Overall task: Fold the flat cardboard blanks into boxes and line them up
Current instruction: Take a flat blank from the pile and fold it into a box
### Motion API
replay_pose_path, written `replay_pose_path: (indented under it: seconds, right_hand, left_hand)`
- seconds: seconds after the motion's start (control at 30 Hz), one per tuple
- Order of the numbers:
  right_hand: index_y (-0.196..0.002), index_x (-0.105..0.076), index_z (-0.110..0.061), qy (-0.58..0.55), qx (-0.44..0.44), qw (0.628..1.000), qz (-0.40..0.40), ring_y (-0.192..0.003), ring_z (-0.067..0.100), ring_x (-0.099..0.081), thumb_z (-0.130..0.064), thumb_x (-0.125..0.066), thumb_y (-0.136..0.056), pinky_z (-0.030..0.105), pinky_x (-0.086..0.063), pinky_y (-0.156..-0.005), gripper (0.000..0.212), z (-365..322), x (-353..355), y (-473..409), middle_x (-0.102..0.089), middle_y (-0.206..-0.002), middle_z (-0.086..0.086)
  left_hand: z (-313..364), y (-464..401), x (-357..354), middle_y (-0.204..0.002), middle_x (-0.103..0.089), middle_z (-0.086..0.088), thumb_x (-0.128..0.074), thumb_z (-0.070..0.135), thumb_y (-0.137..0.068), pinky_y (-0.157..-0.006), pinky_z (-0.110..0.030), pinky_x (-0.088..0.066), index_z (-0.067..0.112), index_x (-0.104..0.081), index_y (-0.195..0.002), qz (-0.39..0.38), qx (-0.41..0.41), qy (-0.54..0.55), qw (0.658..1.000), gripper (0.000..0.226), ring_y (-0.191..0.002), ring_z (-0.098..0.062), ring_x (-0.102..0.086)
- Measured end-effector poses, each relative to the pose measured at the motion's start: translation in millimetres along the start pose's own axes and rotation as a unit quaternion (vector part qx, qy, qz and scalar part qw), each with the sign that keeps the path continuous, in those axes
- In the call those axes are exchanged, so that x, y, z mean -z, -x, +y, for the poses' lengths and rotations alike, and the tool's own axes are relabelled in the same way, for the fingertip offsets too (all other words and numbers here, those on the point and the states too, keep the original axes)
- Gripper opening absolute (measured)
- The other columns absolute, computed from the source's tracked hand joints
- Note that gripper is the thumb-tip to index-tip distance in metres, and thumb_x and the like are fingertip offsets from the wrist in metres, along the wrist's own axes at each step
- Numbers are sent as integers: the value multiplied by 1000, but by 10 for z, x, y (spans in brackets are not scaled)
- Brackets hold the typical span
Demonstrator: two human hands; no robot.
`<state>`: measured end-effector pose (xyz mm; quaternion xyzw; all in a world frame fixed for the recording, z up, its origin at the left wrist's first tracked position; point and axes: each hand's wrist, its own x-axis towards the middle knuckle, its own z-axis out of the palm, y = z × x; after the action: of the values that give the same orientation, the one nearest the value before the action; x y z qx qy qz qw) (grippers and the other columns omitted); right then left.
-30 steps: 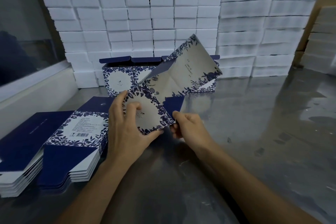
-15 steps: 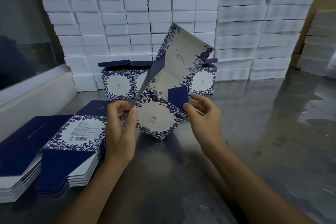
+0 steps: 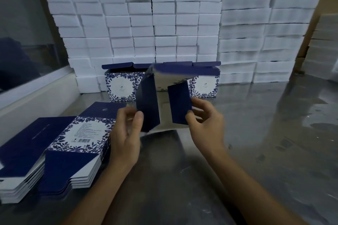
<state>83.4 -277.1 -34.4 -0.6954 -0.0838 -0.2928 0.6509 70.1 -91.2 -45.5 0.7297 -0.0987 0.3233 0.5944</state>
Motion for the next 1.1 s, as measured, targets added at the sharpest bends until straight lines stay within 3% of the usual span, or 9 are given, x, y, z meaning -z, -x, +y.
replay_pose_path:
  seconds: [0.1,0.27,0.4,0.5,0.6,0.73,0.83,1.0,1.1]
  right_hand:
    - [-101,-65,-40,20,17,1000,-7,-86,-4,-69,1,-64,-92,13,-55,-69,42,-2,-9,14,-70,-94,-23]
    - [-115,-70,-19,79,64,995,-7,-89,-5,-66,4,-62,-90,13,-52,-80,35,9,-35,15,-68,-97,-20]
    - [-118,-69,-11,137,147,980,-8,-92,-5,-60,6,-62,-88,9,-46,-81,35,-47,-51,74,-66,-101,-10]
    - [-116,-70,-7,159,211,964,-7,-91,8,-62,7,-64,-87,28,-52,-82,32,-97,-80,101,-70,-102,3]
    - [-116,-71,-2,167,257,952,-20,-89,24,-66,8,-63,-87,42,-53,-77,32,-140,-125,123,-70,-99,9]
    - [-119,-70,-3,169,283,944,-25,-90,26,-66,6,-61,-88,43,-54,-76,34,-182,-168,175,-69,-100,8]
    - [-119,-70,-2,167,285,944,-28,-90,27,-66,6,-62,-88,43,-54,-76,34,-192,-175,189,-69,-101,9]
    - [-118,-71,-1,168,296,940,-31,-89,24,-65,6,-62,-86,38,-52,-76,33,-204,-185,193,-69,-100,9]
    - [-118,-71,-1,154,291,944,-31,-88,26,-65,5,-61,-88,42,-54,-75,32,-207,-184,187,-68,-99,9]
  left_hand:
    - [11,-1,3,-94,-64,18,-46,65,-82,-88,-50,-53,40,-55,-94,6,17,16,1000,29,-94,-9,-62]
    - [65,-6,-2,-86,-62,8,-48,71,-77,-84,-60,-52,32,-52,-85,25,39,26,999,41,-87,-16,-63]
    - [106,-24,30,-77,-58,10,-47,68,-78,-77,-62,-52,31,-50,-79,53,42,34,997,37,-75,-10,-57]
    - [140,-59,77,-83,-61,4,-45,70,-75,-78,-58,-52,24,-51,-85,81,61,56,993,48,-85,-25,-60]
    - [149,-100,121,-91,-63,-3,-51,71,-74,-82,-53,-48,38,-55,-82,84,73,59,992,34,-92,-28,-60]
    - [108,-140,158,-73,-58,12,-50,58,-87,-72,-34,-43,29,-56,-79,106,65,13,992,31,-71,-9,-53]
    - [110,-162,176,-53,-42,16,-46,43,-99,-56,-18,-32,24,-42,-63,137,48,7,989,41,-53,-1,-36]
    - [124,-197,205,-48,-35,13,-42,38,-102,-50,-18,-27,33,-36,-48,150,55,8,987,55,-51,-3,-31]
    - [105,-219,226,-53,-35,7,-41,33,-101,-54,-29,-30,31,-34,-54,148,56,5,987,48,-54,-11,-36]
